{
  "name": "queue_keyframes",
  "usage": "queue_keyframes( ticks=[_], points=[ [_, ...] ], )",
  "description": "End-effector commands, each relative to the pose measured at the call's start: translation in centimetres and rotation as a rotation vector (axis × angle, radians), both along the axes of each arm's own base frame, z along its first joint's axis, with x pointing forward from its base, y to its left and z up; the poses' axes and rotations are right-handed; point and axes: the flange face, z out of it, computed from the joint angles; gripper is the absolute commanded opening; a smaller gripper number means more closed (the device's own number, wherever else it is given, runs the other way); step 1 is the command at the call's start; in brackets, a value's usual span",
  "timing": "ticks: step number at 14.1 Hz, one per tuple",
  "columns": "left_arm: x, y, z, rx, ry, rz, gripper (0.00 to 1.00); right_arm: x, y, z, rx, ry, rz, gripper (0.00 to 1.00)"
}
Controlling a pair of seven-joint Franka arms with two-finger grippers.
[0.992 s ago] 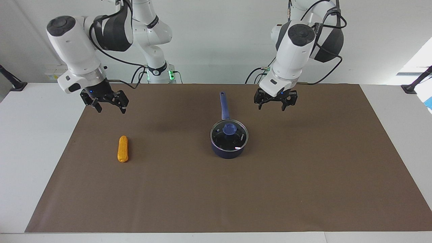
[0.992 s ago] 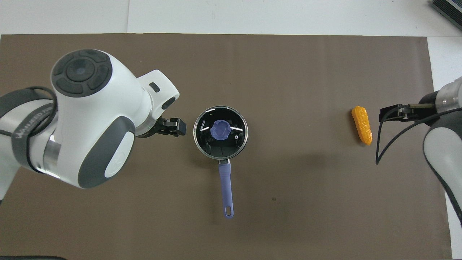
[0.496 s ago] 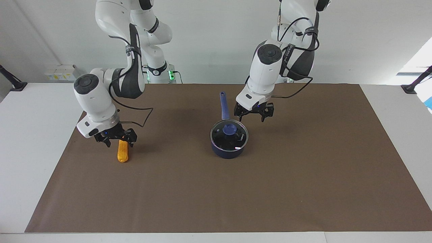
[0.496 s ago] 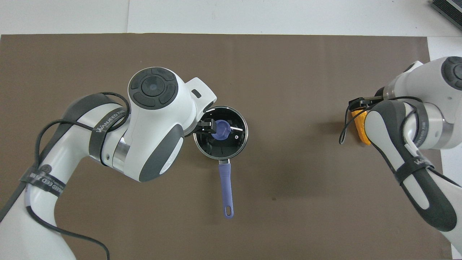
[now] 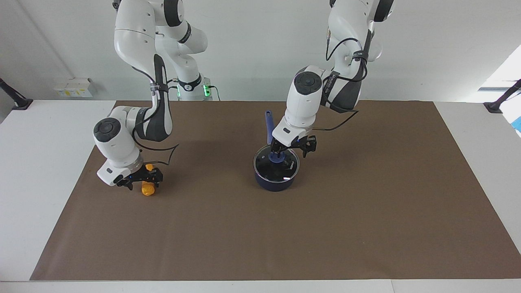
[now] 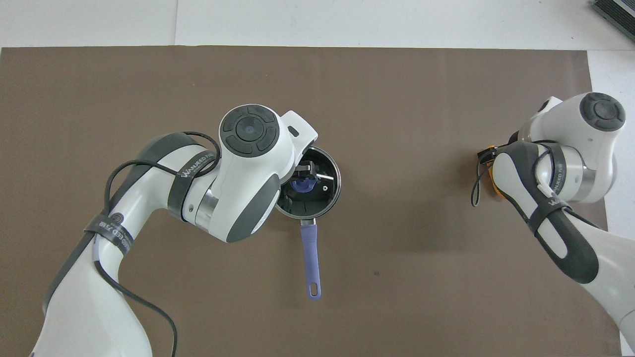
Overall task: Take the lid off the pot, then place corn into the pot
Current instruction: 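Grasp the purple lid knob with the left gripper while the right gripper grasps the corn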
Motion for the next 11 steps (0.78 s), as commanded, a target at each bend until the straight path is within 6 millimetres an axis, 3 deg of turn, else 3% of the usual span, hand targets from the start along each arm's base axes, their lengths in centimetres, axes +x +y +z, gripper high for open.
queue_keyframes(
  ticks=[1, 6, 7, 9, 11],
  points=[
    [-0.2, -1.4, 0.4, 0.001, -0.006, 0.029, 1.00, -1.1, 0.2, -0.9, 0.034, 0.000, 0.017, 1.00],
    [-1.4, -3.0, 0.3, 0.006, -0.005, 0.024, 1.00, -1.2, 0.3, -1.0, 0.042, 0.001, 0.019, 1.00],
    [-2.0, -4.3, -1.0, 0.018, 0.008, 0.009, 1.00, -1.2, 0.3, -0.9, 0.042, 0.001, 0.018, 1.00],
    [-1.0, -5.5, -0.7, 0.015, 0.002, 0.003, 1.00, -1.2, 0.3, -1.0, 0.042, 0.002, 0.018, 1.00],
    [-0.9, -5.1, -1.0, 0.036, 0.016, 0.002, 1.00, -1.2, 0.3, -0.9, 0.042, 0.001, 0.020, 1.00]
  ],
)
